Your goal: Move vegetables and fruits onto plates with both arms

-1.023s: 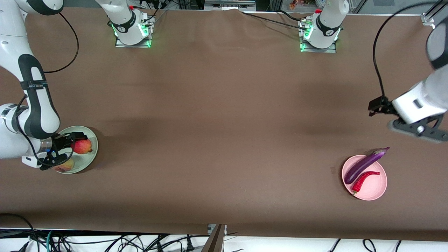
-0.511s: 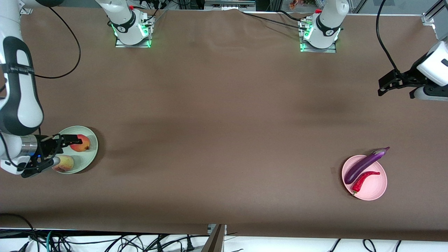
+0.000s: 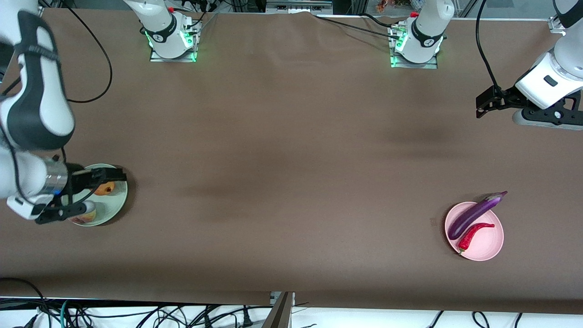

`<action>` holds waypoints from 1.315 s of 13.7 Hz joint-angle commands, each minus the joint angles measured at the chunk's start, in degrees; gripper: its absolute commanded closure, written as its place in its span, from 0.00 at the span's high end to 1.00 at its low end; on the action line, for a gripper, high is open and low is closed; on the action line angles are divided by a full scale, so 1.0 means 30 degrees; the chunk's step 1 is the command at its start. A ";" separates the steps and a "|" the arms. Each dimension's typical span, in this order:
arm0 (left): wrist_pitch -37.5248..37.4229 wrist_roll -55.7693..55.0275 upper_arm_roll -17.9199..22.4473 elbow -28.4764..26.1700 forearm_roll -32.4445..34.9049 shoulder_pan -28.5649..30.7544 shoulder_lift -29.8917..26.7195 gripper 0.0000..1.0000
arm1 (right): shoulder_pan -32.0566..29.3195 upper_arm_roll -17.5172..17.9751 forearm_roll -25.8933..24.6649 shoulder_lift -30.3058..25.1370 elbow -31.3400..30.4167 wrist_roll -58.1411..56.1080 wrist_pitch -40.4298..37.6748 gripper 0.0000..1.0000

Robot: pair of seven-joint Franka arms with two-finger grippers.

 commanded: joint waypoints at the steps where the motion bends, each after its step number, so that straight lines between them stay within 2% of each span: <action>1: -0.0136 -0.0036 0.0009 0.0385 0.0237 -0.0102 0.0005 1.00 | 0.1419 -0.1578 0.0153 -0.4883 -0.4851 0.1710 0.0137 1.00; 4: -0.0136 -0.0035 0.0038 0.0445 0.0236 -0.0072 0.0035 1.00 | 0.1570 -0.1613 0.0186 -0.7641 -0.7171 0.1508 0.0079 1.00; 8: -0.0166 -0.0006 0.0009 0.0474 0.0381 -0.0072 0.0006 1.00 | 0.1629 -0.1876 -0.0075 -1.0224 -0.7003 0.1245 -0.0244 1.00; 9: -0.0166 -0.0006 0.0009 0.0445 0.0412 -0.0072 0.0005 1.00 | 0.1600 -0.2050 -0.0049 -1.0228 -0.6942 0.1215 -0.0099 1.00; 10: -0.0166 -0.0006 -0.0020 0.0474 0.0412 -0.0101 0.0005 1.00 | 0.1629 -0.3125 0.0590 -1.0228 -0.6971 0.1041 -0.0213 1.00; 11: -0.0166 -0.0006 -0.0021 0.0474 0.0412 -0.0130 0.0005 1.00 | 0.1600 -0.3890 0.2133 -1.0257 -0.6971 0.0981 -0.0504 1.00; 12: -0.0195 -0.0006 -0.0021 0.0474 0.0441 -0.0188 0.0005 1.00 | 0.1600 -0.4217 0.2816 -1.0199 -0.6971 0.1097 -0.0768 1.00; 18: -0.0166 -0.0035 -0.0050 0.0678 0.0470 -0.0306 0.0064 1.00 | 0.1542 -0.4337 0.2764 -0.9613 -0.6562 0.0893 -0.0800 1.00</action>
